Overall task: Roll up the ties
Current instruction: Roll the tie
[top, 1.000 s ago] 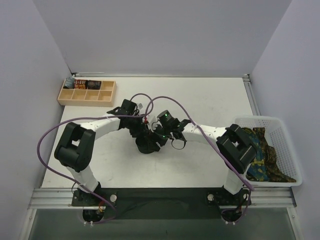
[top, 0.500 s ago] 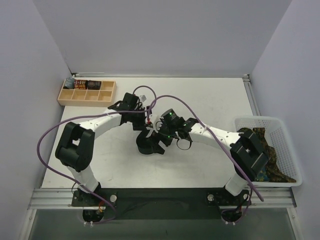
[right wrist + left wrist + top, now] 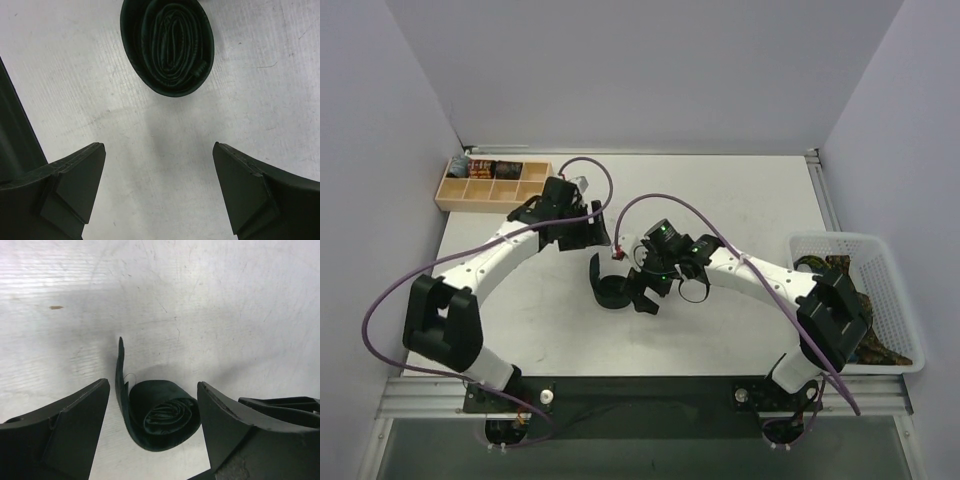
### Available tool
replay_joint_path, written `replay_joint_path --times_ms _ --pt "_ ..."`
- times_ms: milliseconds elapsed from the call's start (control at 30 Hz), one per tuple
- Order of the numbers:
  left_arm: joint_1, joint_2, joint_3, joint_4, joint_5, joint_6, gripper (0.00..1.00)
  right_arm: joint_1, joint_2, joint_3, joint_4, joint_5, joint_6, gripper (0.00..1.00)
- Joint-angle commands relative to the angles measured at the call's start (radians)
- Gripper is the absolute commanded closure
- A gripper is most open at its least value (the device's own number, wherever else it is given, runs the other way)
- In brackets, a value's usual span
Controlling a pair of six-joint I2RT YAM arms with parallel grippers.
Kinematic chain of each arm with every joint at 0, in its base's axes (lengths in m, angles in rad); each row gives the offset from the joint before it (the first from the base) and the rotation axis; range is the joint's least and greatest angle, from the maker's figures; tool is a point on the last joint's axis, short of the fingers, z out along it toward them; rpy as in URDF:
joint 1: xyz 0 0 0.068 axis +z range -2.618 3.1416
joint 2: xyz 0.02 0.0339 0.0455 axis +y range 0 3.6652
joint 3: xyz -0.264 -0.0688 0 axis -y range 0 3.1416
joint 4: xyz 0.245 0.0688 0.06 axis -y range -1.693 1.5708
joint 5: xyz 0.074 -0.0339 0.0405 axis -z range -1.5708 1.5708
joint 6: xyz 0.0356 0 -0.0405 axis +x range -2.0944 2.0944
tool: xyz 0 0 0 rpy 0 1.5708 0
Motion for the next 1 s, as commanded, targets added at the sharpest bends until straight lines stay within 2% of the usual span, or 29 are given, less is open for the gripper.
replay_joint_path --times_ms 0,100,267,467,567,833,967 --pt "0.000 -0.118 0.003 -0.089 -0.147 0.034 0.18 0.018 -0.044 0.015 -0.058 0.038 -0.035 0.06" --pt "-0.003 -0.181 -0.053 -0.144 -0.209 -0.020 0.22 0.032 -0.033 0.031 -0.074 0.060 -0.044 0.06" --pt "-0.012 -0.200 -0.136 -0.105 -0.168 -0.048 0.29 0.052 -0.009 0.051 -0.081 0.077 -0.055 0.06" --pt "-0.032 -0.131 -0.139 0.033 -0.068 -0.008 0.35 0.069 0.017 0.063 -0.090 0.089 -0.072 0.06" --pt "-0.035 -0.070 -0.103 0.050 -0.036 0.012 0.39 0.071 0.028 0.066 -0.091 0.089 -0.078 0.06" --pt "-0.071 0.036 -0.086 0.135 0.096 0.050 0.39 0.045 0.066 0.088 -0.075 0.083 -0.093 0.05" --pt "-0.074 0.046 -0.092 0.175 0.170 0.070 0.39 0.000 0.060 0.056 -0.003 0.032 -0.070 0.05"
